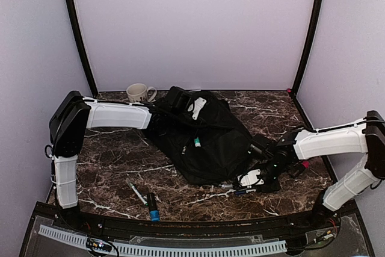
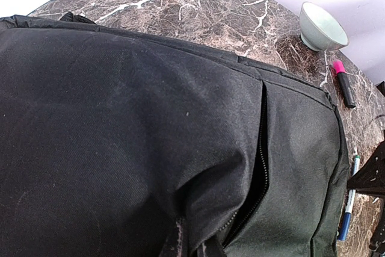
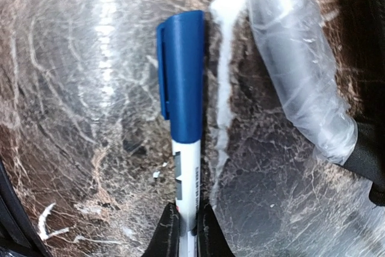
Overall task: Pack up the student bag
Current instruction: Pick up the stationery from the center of the board, then place the stationery in the student bag.
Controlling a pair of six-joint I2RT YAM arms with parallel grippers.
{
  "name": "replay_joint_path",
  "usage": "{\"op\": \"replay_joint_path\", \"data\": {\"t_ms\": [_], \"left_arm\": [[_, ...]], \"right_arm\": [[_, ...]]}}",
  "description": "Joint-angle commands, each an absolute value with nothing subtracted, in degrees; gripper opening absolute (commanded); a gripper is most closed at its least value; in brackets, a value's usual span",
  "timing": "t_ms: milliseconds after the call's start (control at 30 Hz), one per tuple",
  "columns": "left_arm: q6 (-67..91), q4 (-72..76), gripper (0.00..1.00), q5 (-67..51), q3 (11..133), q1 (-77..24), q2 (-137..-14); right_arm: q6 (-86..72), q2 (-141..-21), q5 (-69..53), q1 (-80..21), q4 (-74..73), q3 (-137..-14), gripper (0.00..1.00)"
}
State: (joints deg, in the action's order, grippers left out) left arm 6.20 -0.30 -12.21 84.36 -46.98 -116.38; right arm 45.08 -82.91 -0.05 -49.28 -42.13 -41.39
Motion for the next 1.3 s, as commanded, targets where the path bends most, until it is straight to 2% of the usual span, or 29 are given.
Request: {"op": "replay_joint_path", "data": {"t_ms": [0, 400, 567, 1000, 1267], "left_arm": [[5.95, -4.29, 0.00, -16.09, 83.97, -47.72, -114.70], [4.68, -5.66, 0.00, -15.24, 85.09, -47.72, -113.67], [4.53, -5.62, 0.00, -14.68, 85.12, -47.72, -113.64], [4.14, -5.90, 0.00, -14.02, 85.31, -47.72, -111.76], [4.13, -5.80, 0.00, -13.99, 85.40, -47.55, -111.05]], "right_arm": [[43.09, -85.59, 1.92, -48.75, -45.97, -38.67, 0.04], [45.08, -78.77, -6.87, -48.70, -57.70, -47.73, 0.00], [43.39, -79.53, -13.43, -48.33, -60.27, -54.16, 0.00], [36.39, -91.45, -32.18, -38.60, -61.58, -68.33, 0.00], [27.13, -98.83, -37.67, -35.96, -58.47, -74.37, 0.00]]}}
